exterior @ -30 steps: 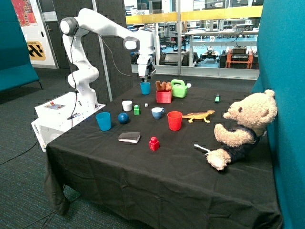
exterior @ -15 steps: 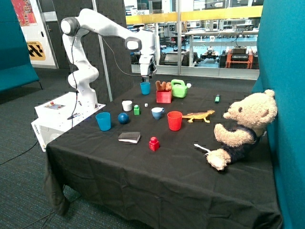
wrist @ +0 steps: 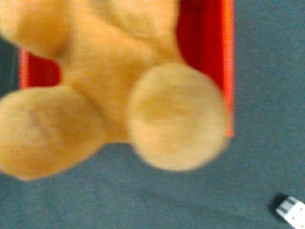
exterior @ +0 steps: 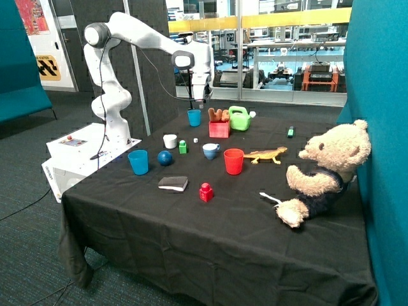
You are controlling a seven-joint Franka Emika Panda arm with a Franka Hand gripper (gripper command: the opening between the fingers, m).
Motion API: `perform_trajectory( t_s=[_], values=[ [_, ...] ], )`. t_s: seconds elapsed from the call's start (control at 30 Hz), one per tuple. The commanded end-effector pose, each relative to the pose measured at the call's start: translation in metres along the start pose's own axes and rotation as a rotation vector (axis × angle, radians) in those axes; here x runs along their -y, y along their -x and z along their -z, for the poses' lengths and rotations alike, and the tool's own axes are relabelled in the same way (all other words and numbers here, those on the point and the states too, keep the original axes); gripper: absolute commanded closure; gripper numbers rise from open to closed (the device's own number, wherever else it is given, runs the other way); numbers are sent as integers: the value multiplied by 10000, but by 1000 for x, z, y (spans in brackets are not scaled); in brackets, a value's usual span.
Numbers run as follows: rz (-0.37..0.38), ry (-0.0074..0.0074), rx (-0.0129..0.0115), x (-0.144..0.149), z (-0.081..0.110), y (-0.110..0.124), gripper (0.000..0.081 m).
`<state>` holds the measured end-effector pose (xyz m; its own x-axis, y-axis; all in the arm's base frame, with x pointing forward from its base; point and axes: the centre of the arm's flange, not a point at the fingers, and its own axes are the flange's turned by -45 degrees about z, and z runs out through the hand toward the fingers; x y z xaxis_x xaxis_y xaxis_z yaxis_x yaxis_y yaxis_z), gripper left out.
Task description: Put the ball in the red pot
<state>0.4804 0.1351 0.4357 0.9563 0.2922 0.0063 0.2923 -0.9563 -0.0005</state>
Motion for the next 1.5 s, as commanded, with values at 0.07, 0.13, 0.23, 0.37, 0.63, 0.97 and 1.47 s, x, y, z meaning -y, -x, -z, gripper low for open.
perform_trajectory(
  t_s=[0.07,0.13,0.23,0.37,0.63,0.97,1.47],
  values=[
    [513,3,63,35,-5,-10,107],
    [598,3,63,39,-6,-13,101],
    [660,3,63,42,-7,-17,75],
    [530,3,63,46,-11,-25,12],
    [778,2,63,53,-8,-32,0],
    [699,2,63,40,-7,-32,0],
    [541,3,63,32,-21,-30,0]
  ],
)
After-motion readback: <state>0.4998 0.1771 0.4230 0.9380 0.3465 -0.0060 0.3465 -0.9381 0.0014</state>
